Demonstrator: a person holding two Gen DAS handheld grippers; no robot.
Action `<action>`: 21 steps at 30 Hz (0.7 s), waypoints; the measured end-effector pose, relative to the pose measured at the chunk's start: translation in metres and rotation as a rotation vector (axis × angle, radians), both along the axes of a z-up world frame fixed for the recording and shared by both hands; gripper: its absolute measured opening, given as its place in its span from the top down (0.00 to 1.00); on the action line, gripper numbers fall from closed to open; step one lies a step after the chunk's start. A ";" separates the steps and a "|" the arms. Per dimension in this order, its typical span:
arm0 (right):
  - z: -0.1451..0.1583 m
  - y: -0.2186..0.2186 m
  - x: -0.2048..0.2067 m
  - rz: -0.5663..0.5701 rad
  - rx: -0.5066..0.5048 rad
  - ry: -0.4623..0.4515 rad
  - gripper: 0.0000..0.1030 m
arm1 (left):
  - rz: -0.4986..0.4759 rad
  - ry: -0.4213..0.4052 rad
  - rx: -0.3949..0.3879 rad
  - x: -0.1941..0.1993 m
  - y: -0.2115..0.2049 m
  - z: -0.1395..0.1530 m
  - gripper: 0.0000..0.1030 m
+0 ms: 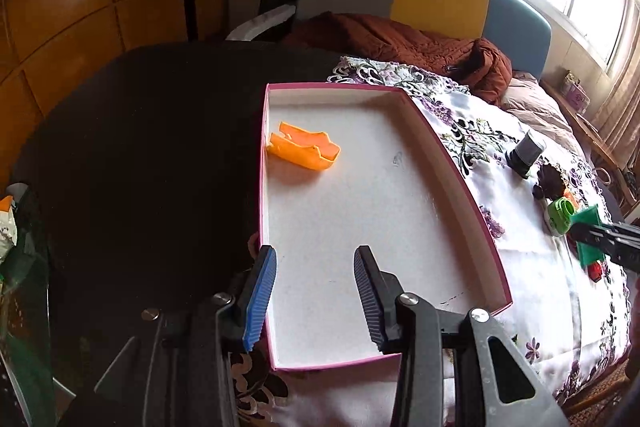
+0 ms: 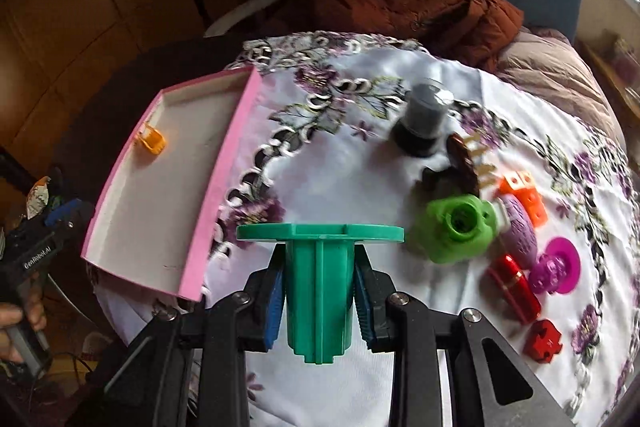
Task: Organize rigid objects
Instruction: 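Carry the teal holder into the pink tray and open the right gripper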
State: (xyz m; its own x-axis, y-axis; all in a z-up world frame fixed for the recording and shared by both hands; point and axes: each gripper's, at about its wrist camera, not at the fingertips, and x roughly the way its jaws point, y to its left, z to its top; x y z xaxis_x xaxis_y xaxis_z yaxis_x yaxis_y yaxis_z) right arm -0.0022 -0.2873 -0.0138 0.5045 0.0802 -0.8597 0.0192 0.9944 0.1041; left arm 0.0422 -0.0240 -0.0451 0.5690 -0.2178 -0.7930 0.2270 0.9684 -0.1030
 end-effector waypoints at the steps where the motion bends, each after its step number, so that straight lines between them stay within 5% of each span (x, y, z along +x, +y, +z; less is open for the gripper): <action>1: 0.001 0.011 0.007 0.022 0.002 -0.006 0.70 | 0.001 0.000 -0.001 -0.001 0.001 0.000 0.61; 11: -0.008 0.108 0.074 0.188 0.005 0.004 0.70 | 0.028 0.010 -0.007 0.000 0.017 -0.004 0.61; 21: -0.042 0.148 0.155 0.116 0.050 0.069 0.70 | 0.090 0.043 -0.042 0.008 0.045 -0.011 0.59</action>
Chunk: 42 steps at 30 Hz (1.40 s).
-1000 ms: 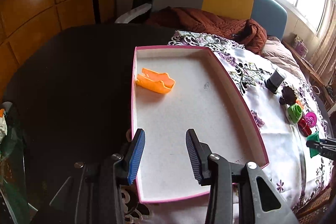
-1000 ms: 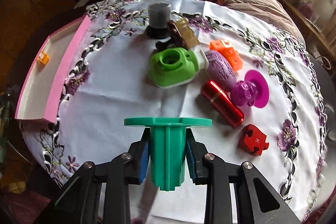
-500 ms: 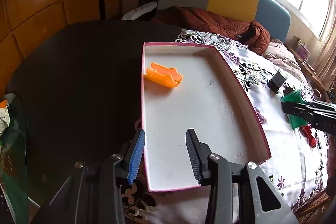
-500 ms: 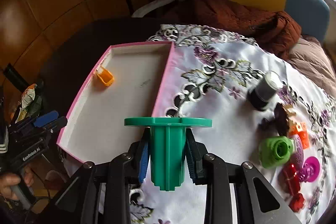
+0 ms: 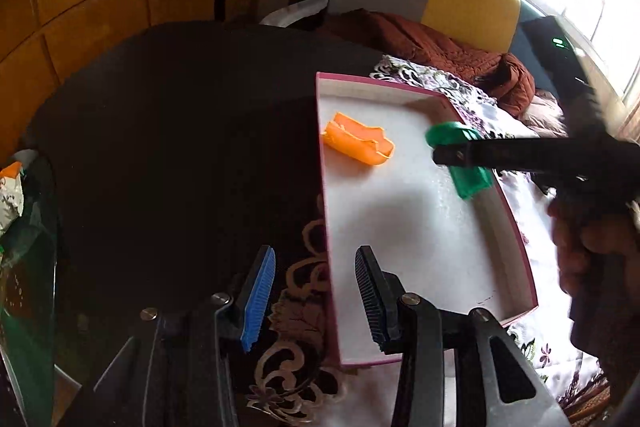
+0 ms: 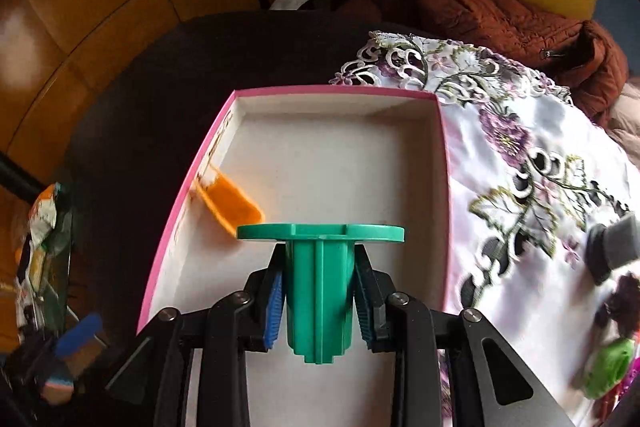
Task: Organize rigid objects
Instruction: 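Carry the teal holder into the pink tray and open the right gripper, then move the left gripper toward the lime-green plug-in device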
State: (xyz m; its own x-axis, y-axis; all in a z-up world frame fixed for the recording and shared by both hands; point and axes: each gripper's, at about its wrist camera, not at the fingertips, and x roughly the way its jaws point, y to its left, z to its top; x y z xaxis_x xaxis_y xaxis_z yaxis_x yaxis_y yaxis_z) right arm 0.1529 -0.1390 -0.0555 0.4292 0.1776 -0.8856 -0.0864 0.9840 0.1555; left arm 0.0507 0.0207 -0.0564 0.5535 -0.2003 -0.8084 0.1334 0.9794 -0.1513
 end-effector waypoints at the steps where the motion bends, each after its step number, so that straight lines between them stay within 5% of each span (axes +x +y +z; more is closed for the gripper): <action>1: -0.002 0.002 0.006 -0.007 0.013 0.001 0.69 | 0.004 0.002 -0.006 0.001 0.002 0.000 0.59; 4: -0.006 0.007 0.017 -0.012 0.023 0.006 0.69 | 0.014 0.000 -0.014 0.001 0.008 -0.001 0.59; 7: -0.004 0.004 0.011 -0.004 0.048 -0.009 0.58 | 0.017 0.004 -0.016 0.001 0.010 -0.003 0.59; 20: 0.037 -0.036 -0.076 0.006 -0.021 -0.183 0.18 | -0.029 -0.023 0.011 -0.008 -0.015 0.010 0.58; 32: 0.054 -0.106 -0.137 -0.075 -0.161 -0.261 0.11 | -0.139 -0.063 0.061 -0.026 -0.057 0.028 0.57; 42: 0.068 -0.227 -0.171 -0.339 -0.236 -0.292 0.08 | -0.256 -0.054 0.097 -0.034 -0.104 0.030 0.48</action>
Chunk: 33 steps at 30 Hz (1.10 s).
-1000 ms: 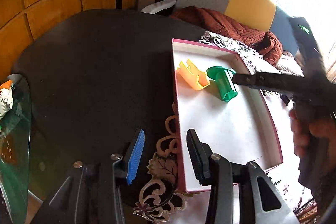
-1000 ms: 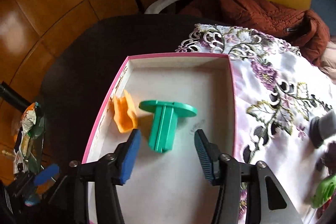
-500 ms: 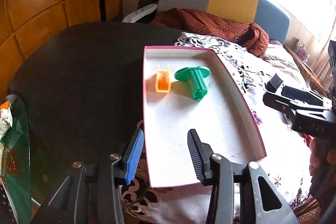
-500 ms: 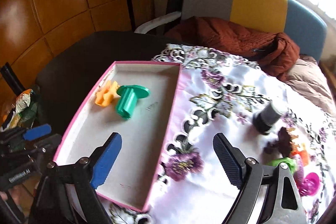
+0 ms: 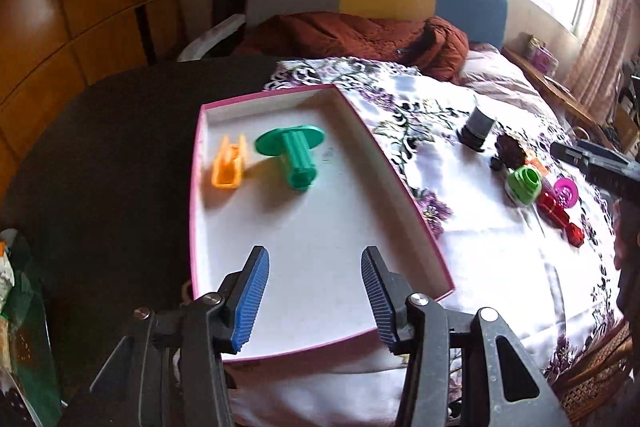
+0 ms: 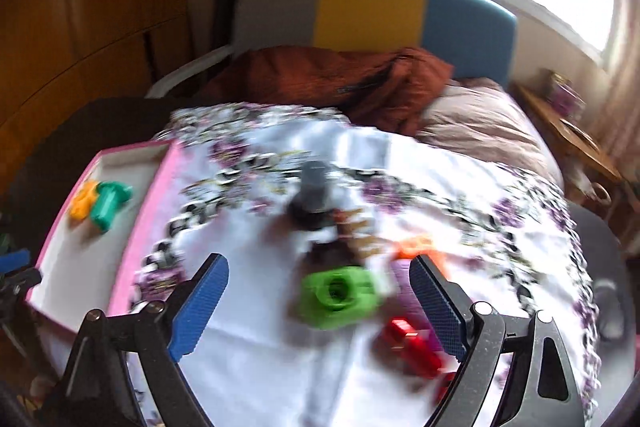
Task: Organize rigid objects
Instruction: 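Move the left gripper toward the lime-green plug-in device, then close the left gripper on the lime-green plug-in device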
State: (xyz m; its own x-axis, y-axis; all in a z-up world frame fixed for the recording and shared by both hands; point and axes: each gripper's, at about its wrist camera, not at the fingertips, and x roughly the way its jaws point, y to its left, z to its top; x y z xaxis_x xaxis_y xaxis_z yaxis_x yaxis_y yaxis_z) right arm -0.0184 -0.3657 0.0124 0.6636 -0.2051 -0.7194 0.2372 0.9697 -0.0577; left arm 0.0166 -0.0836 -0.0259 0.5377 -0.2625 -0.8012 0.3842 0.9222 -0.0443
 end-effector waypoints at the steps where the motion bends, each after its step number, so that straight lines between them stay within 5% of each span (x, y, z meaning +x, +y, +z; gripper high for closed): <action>1: 0.001 -0.017 -0.004 -0.046 0.003 -0.010 0.05 | -0.009 0.005 0.008 0.000 -0.006 0.000 0.48; 5: -0.010 -0.086 -0.019 -0.251 0.032 -0.038 0.02 | -0.069 0.017 -0.017 -0.001 -0.028 0.003 0.48; 10: -0.032 -0.149 -0.043 -0.463 0.208 -0.040 0.02 | -0.137 0.099 -0.069 0.002 -0.059 -0.001 0.47; 19: -0.037 -0.160 -0.051 -0.518 0.310 -0.042 0.02 | -0.288 0.261 -0.274 0.008 -0.120 -0.011 0.42; 22: -0.037 -0.159 -0.050 -0.512 0.312 -0.043 0.02 | -0.366 0.298 -0.343 0.007 -0.139 -0.010 0.31; 23: -0.036 -0.159 -0.050 -0.513 0.309 -0.042 0.02 | -0.391 0.307 -0.345 0.007 -0.147 -0.010 0.23; 29: -0.033 -0.163 -0.054 -0.522 0.336 -0.064 0.02 | -0.511 0.233 -0.286 -0.001 -0.189 -0.004 0.20; 33: -0.033 -0.168 -0.057 -0.543 0.363 -0.077 0.02 | -0.566 0.210 -0.205 0.000 -0.217 -0.008 0.07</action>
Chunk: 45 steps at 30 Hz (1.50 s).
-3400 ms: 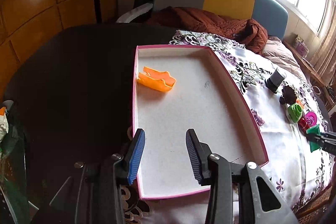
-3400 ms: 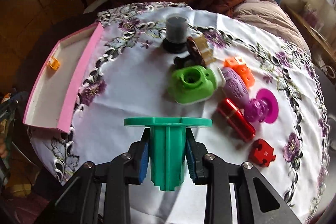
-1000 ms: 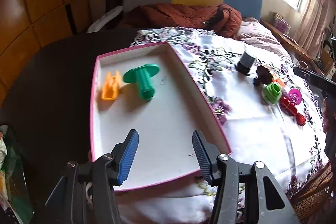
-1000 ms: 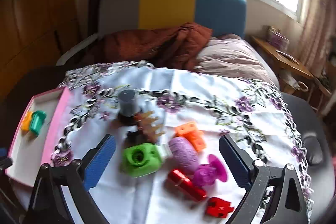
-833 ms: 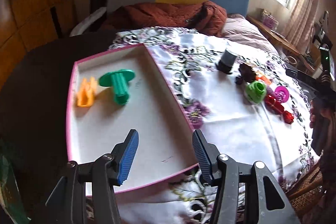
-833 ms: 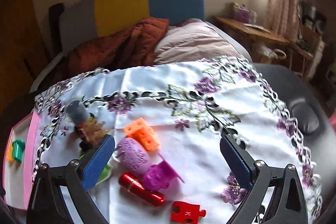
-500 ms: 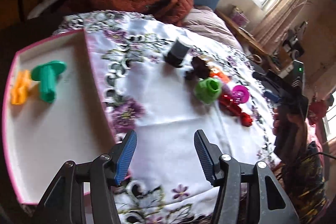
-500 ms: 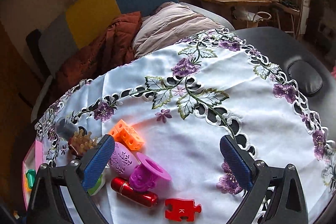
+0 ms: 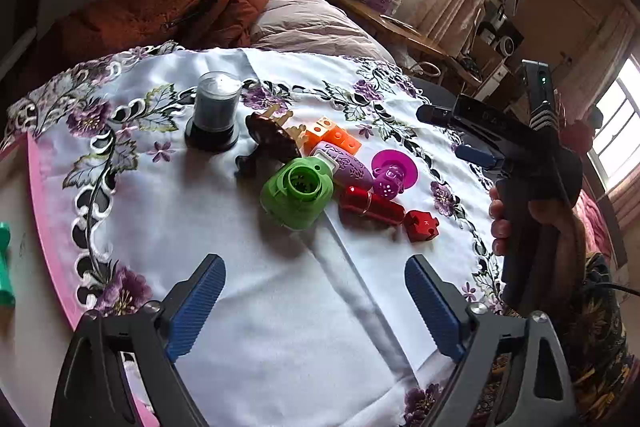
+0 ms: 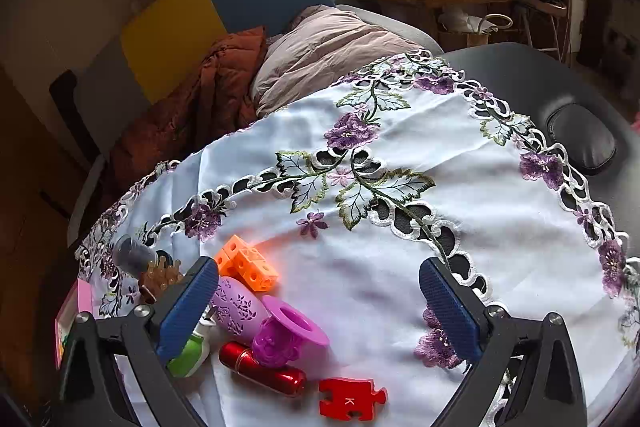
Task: Organize rigid objects
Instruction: 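Close the left gripper on the lime-green plug-in device, then lift the green device with the left gripper while the right grasps the red K puzzle piece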
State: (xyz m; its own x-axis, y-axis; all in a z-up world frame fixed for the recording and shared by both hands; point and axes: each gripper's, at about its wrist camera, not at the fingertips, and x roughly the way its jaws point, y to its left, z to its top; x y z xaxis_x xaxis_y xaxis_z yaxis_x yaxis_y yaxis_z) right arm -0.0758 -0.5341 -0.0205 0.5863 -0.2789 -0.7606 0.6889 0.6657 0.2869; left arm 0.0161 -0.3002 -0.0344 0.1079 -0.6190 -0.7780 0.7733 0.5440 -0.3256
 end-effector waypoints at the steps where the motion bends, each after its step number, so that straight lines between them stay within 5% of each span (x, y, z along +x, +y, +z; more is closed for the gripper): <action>1: 0.000 -0.001 -0.001 -0.003 0.006 -0.004 0.02 | -0.014 -0.015 0.016 0.000 -0.006 -0.001 0.07; 7: -0.001 -0.005 -0.003 -0.016 0.029 -0.013 0.02 | -0.068 -0.047 0.102 0.014 -0.041 -0.013 0.13; 12: -0.002 -0.010 -0.006 -0.030 0.065 -0.036 0.01 | -0.037 -0.041 0.188 0.034 -0.059 -0.025 0.40; 29: -0.004 -0.015 -0.009 -0.041 0.108 -0.061 0.01 | -0.241 -0.229 0.331 0.026 -0.114 -0.053 0.44; 45: -0.019 -0.021 -0.010 -0.053 0.152 -0.018 0.01 | 0.033 -0.109 0.185 -0.009 0.003 -0.046 0.47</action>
State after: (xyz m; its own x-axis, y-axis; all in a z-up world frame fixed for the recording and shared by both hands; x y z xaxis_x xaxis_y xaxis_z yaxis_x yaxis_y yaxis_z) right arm -0.0854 -0.5548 -0.0392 0.5876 -0.1927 -0.7859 0.7159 0.5764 0.3940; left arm 0.0069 -0.2971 -0.0809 0.2153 -0.4613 -0.8607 0.7792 0.6125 -0.1333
